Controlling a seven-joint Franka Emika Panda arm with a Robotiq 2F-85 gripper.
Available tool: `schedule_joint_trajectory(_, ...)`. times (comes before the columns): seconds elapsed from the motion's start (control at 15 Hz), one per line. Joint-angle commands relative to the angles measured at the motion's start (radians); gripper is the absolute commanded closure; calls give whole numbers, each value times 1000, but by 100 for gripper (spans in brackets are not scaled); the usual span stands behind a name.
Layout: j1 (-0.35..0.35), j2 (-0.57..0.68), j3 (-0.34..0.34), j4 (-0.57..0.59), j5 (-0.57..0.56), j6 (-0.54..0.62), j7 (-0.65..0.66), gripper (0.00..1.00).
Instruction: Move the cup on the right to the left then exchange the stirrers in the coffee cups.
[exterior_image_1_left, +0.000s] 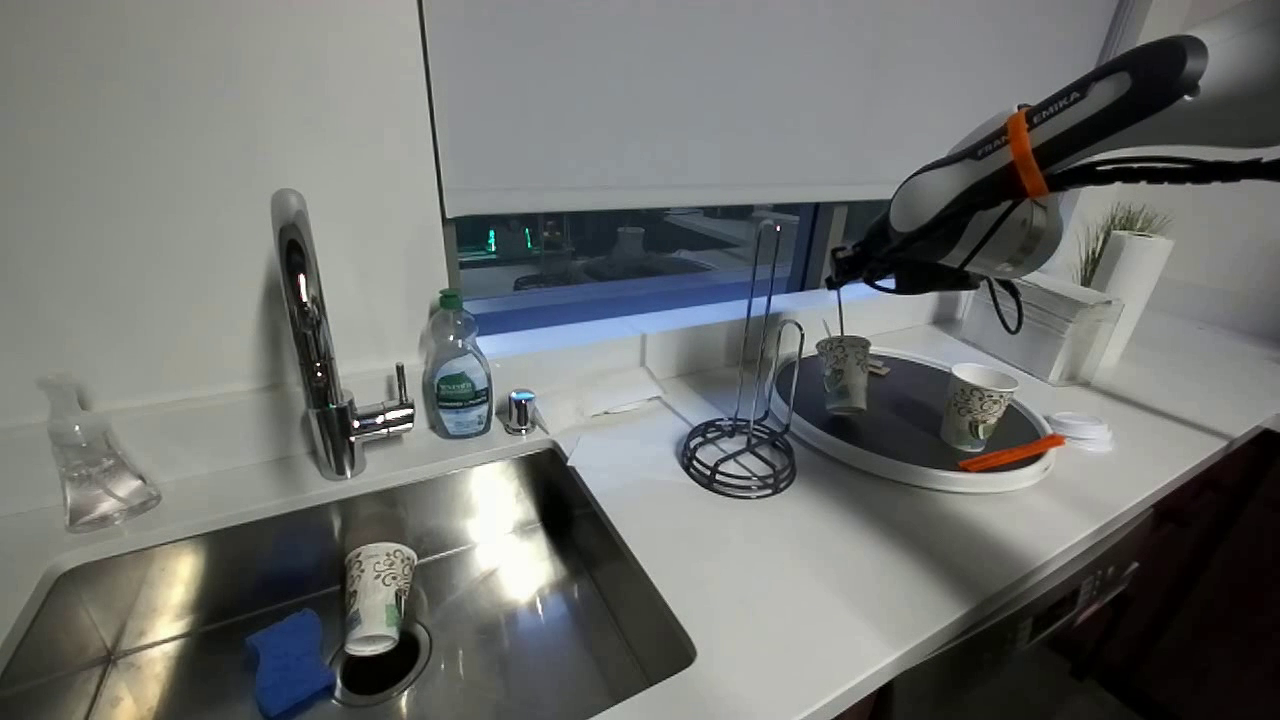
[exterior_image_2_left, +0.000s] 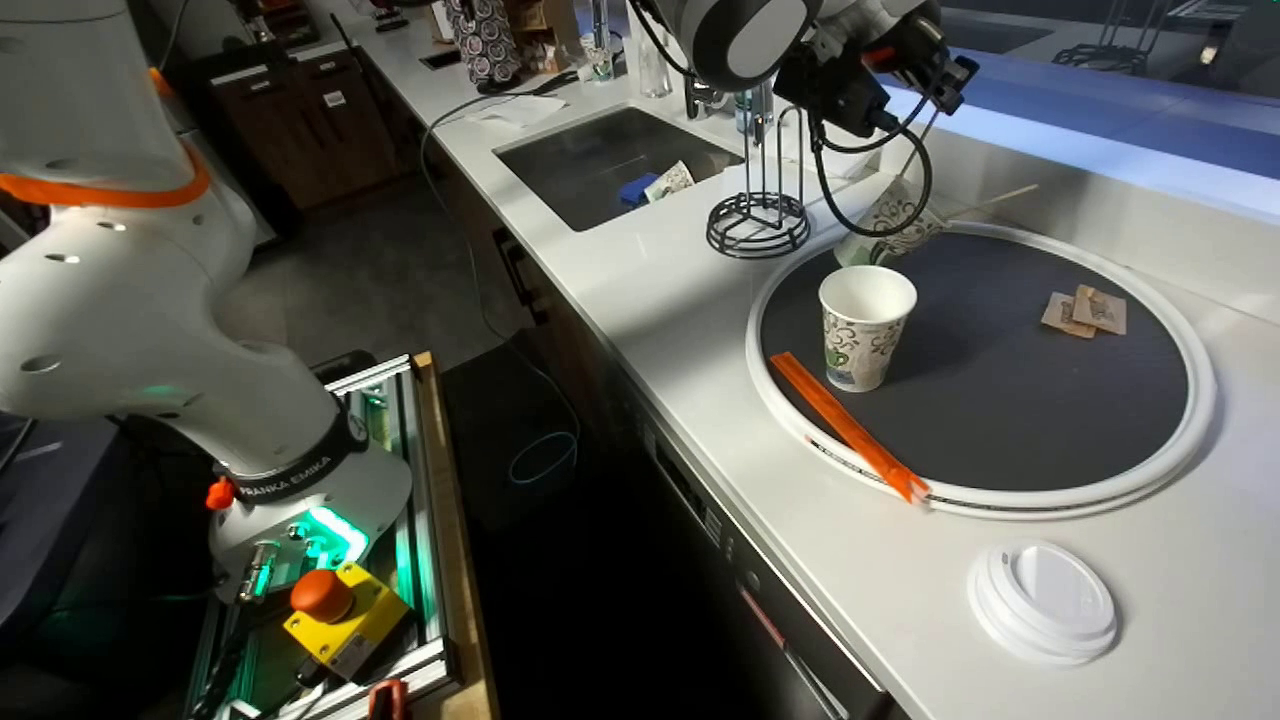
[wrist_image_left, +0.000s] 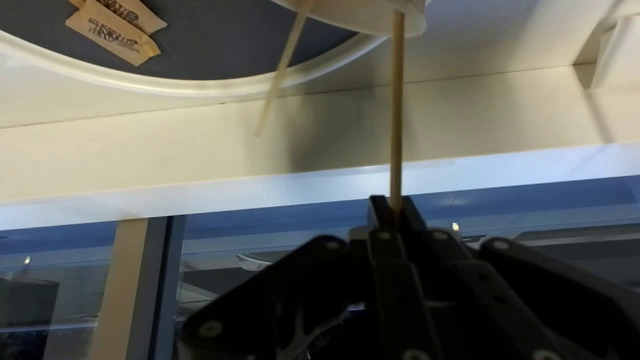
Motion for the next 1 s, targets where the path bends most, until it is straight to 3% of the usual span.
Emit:
schedule_joint_trajectory(0.0, -54, -11, 61, -18, 23, 17, -37, 98)
schedule_joint_trajectory(0.93, -217, -78, 143, -105, 21, 9, -87, 98)
